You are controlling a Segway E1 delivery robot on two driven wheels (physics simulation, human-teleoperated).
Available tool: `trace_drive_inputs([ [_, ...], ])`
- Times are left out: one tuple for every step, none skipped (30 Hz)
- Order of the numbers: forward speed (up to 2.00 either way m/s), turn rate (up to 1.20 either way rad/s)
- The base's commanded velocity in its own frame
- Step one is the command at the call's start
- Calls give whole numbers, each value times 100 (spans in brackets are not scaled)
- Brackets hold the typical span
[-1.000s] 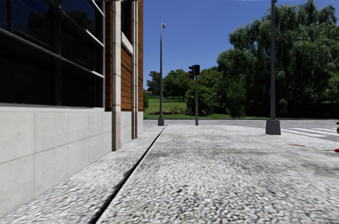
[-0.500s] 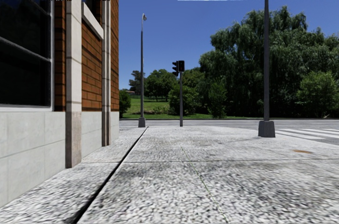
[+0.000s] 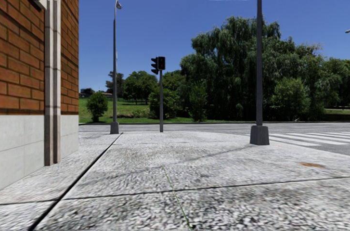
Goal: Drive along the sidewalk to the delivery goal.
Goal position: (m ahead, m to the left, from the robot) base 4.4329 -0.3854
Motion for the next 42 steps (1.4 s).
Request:
trace_drive_inputs([
  [190, -41],
  [190, -40],
  [190, -38],
  [190, -38],
  [190, -38],
  [190, -38],
  [190, -38],
  [190, -37],
  [190, -37],
  [190, -37],
  [190, -37],
  [190, -36],
  [190, -36],
  [190, -34],
  [190, -34],
  [190, -34],
  [190, -34],
  [190, -34],
  [190, -30],
  [190, -21],
  [190, -6],
  [190, 0],
  [190, 0],
  [190, 0],
  [190, 0],
  [190, 0],
  [190, 0],
  [190, 0],
  [190, 0],
  [190, 0],
  [190, 0],
  [190, 0],
  [190, 0],
  [190, 0],
  [190, 0],
  [190, 0],
  [190, 0],
  [190, 0],
  [190, 0],
  [189, 10],
  [189, 21],
  [188, 27],
])
